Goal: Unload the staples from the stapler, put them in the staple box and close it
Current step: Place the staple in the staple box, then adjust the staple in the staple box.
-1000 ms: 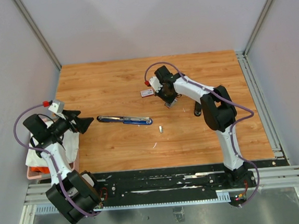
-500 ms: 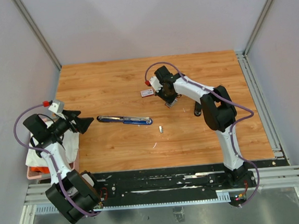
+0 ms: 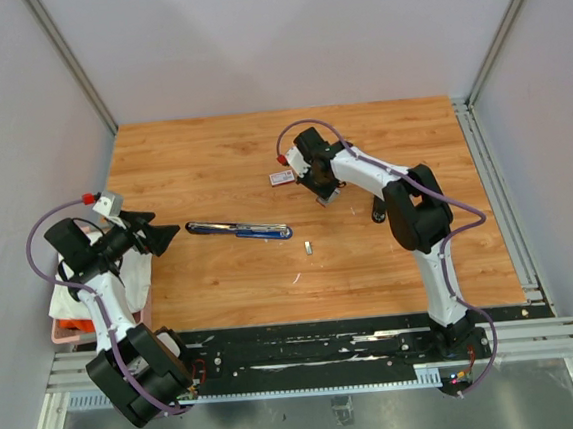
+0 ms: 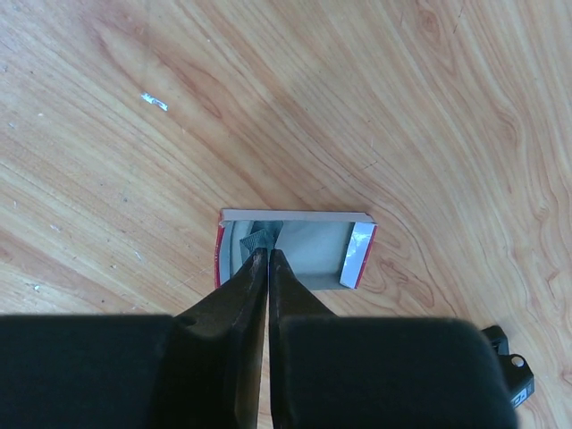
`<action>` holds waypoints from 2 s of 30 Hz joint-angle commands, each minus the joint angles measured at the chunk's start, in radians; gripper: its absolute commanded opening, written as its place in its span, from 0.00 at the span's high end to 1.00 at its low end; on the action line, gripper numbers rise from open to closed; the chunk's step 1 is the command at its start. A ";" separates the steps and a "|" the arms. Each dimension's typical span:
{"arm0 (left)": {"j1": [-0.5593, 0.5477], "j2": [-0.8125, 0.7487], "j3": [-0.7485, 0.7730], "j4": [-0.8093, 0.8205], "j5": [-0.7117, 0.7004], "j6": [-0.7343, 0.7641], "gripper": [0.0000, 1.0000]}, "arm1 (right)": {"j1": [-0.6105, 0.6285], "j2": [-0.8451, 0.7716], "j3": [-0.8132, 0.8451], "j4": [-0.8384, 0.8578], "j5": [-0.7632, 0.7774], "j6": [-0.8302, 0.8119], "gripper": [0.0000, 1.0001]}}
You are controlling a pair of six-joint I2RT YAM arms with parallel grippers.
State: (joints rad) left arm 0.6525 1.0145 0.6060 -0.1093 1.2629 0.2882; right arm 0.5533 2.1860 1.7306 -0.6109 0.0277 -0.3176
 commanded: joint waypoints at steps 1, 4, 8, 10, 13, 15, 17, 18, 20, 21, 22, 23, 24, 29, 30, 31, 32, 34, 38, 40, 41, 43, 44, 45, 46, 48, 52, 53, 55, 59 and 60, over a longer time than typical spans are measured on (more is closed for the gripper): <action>0.008 0.006 0.032 -0.008 0.023 0.016 0.02 | 0.014 -0.048 0.001 -0.015 0.002 0.009 0.96; 0.007 0.007 0.033 -0.007 0.023 0.016 0.02 | 0.015 -0.049 0.012 -0.027 -0.011 0.012 0.99; 0.008 0.007 0.034 -0.008 0.023 0.018 0.02 | 0.016 -0.067 0.015 -0.029 -0.024 0.015 0.99; 0.007 0.007 0.034 -0.010 0.023 0.017 0.02 | 0.015 -0.073 0.019 -0.029 -0.029 0.019 0.99; 0.007 0.007 0.034 -0.011 0.023 0.018 0.02 | 0.016 -0.083 0.021 -0.035 -0.035 0.021 0.99; 0.007 0.006 0.034 -0.011 0.023 0.019 0.02 | 0.015 -0.085 0.021 -0.036 -0.024 0.022 0.96; 0.008 0.007 0.034 -0.012 0.022 0.020 0.02 | 0.013 -0.083 0.020 -0.041 -0.022 0.021 0.94; 0.007 0.007 0.034 -0.012 0.023 0.021 0.02 | 0.012 -0.083 0.021 -0.044 -0.028 0.021 0.94; 0.007 0.006 0.035 -0.013 0.023 0.022 0.02 | 0.011 -0.078 0.018 -0.047 -0.043 0.024 0.91; 0.007 0.006 0.034 -0.013 0.023 0.022 0.02 | 0.011 -0.074 0.018 -0.050 -0.050 0.028 0.91; 0.007 0.005 0.035 -0.015 0.023 0.023 0.02 | 0.011 -0.070 0.020 -0.052 -0.055 0.031 0.90; 0.008 0.004 0.035 -0.016 0.023 0.024 0.02 | 0.011 -0.064 0.024 -0.057 -0.060 0.034 0.89; 0.007 0.004 0.035 -0.016 0.023 0.023 0.02 | 0.011 -0.055 0.029 -0.062 -0.064 0.037 0.88; 0.008 0.002 0.037 -0.021 0.023 0.027 0.02 | 0.008 -0.030 0.041 -0.066 -0.061 0.044 0.80; 0.008 0.002 0.037 -0.021 0.023 0.028 0.02 | 0.006 -0.029 0.039 -0.067 -0.060 0.043 0.80; 0.008 0.002 0.037 -0.022 0.023 0.030 0.02 | 0.005 -0.028 0.038 -0.066 -0.059 0.043 0.79; 0.007 0.004 0.037 -0.023 0.023 0.031 0.02 | 0.004 -0.028 0.037 -0.064 -0.057 0.041 0.79; 0.007 0.005 0.037 -0.024 0.022 0.032 0.02 | 0.000 -0.022 0.036 -0.060 -0.052 0.039 0.79; 0.007 0.007 0.038 -0.027 0.024 0.033 0.02 | -0.012 -0.011 0.035 -0.060 -0.066 0.039 0.80; 0.007 0.006 0.038 -0.030 0.024 0.036 0.02 | -0.014 -0.005 0.036 -0.059 -0.070 0.039 0.80; 0.008 0.007 0.038 -0.030 0.024 0.037 0.02 | -0.016 -0.002 0.038 -0.059 -0.074 0.041 0.80; 0.008 0.007 0.041 -0.030 0.024 0.038 0.02 | -0.018 0.002 0.037 -0.059 -0.079 0.041 0.81; 0.007 0.007 0.039 -0.032 0.024 0.037 0.02 | -0.019 0.003 0.037 -0.060 -0.080 0.042 0.81; 0.008 0.006 0.039 -0.032 0.023 0.037 0.02 | -0.021 0.004 0.037 -0.060 -0.080 0.044 0.81; 0.009 0.007 0.040 -0.033 0.024 0.038 0.02 | -0.022 0.005 0.037 -0.058 -0.082 0.043 0.82; 0.009 0.007 0.040 -0.033 0.024 0.039 0.02 | -0.025 0.006 0.038 -0.059 -0.085 0.043 0.82; 0.009 0.008 0.041 -0.035 0.024 0.040 0.02 | -0.027 0.006 0.038 -0.059 -0.095 0.043 0.84; 0.009 0.008 0.040 -0.035 0.024 0.040 0.02 | -0.027 0.005 0.039 -0.059 -0.098 0.043 0.85; 0.010 0.009 0.040 -0.036 0.026 0.040 0.02 | -0.027 0.006 0.038 -0.059 -0.107 0.043 0.85; 0.009 0.008 0.040 -0.038 0.026 0.042 0.02 | -0.028 0.012 0.038 -0.061 -0.131 0.045 0.85; 0.009 0.009 0.040 -0.039 0.026 0.044 0.02 | -0.027 0.013 0.038 -0.061 -0.133 0.045 0.85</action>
State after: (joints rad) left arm 0.6533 1.0183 0.6170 -0.1379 1.2694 0.3138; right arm 0.5354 2.1784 1.7439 -0.6529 -0.0742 -0.2867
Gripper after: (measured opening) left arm 0.981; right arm 0.151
